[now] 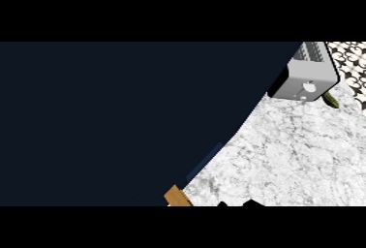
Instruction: Pick up the wine, place it into the cabinet and close the cabinet
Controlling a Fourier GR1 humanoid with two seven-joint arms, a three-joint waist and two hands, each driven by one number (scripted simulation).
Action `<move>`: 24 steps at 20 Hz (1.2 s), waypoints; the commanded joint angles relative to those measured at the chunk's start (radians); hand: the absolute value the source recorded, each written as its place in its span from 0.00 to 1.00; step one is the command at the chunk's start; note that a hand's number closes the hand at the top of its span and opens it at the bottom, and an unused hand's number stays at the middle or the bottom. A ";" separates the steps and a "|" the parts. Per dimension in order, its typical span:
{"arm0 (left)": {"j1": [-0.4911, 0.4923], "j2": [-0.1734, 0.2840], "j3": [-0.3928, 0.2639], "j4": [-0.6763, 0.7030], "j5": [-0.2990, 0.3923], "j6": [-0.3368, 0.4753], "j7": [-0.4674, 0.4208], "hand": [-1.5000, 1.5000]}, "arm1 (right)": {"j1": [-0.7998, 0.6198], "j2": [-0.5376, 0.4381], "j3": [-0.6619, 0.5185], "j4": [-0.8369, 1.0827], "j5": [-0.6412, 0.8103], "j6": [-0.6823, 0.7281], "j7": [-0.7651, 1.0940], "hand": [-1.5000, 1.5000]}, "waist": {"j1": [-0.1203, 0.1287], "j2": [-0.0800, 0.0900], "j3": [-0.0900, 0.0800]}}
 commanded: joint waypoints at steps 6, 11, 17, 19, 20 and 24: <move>0.144 0.154 0.298 0.072 0.197 -0.307 -0.039 1.00 | -0.250 0.031 0.178 0.315 0.102 -0.195 -0.124 1.00 | 0.013 0.000 -0.002; 0.177 0.186 0.361 0.089 0.245 -0.405 -0.025 1.00 | -0.418 0.031 0.123 0.603 0.084 -0.262 -0.241 1.00 | 0.034 0.006 -0.002; 0.221 0.213 0.462 0.094 0.311 -0.502 -0.015 1.00 | -0.522 0.031 0.102 0.903 0.036 -0.337 -0.406 1.00 | 0.051 0.009 -0.001; 0.194 0.218 0.473 0.110 0.334 -0.507 0.011 1.00 | -0.549 0.031 0.055 0.997 -0.039 -0.314 -0.452 1.00 | 0.041 0.015 -0.001; 0.200 0.218 0.493 0.089 0.338 -0.490 0.009 1.00 | -0.571 0.031 0.014 1.062 -0.043 -0.263 -0.485 1.00 | 0.046 0.016 0.000; 0.222 0.216 0.532 0.149 0.339 -0.556 0.012 1.00 | -0.620 0.031 -0.022 1.239 -0.070 -0.283 -0.583 1.00 | 0.042 0.015 -0.001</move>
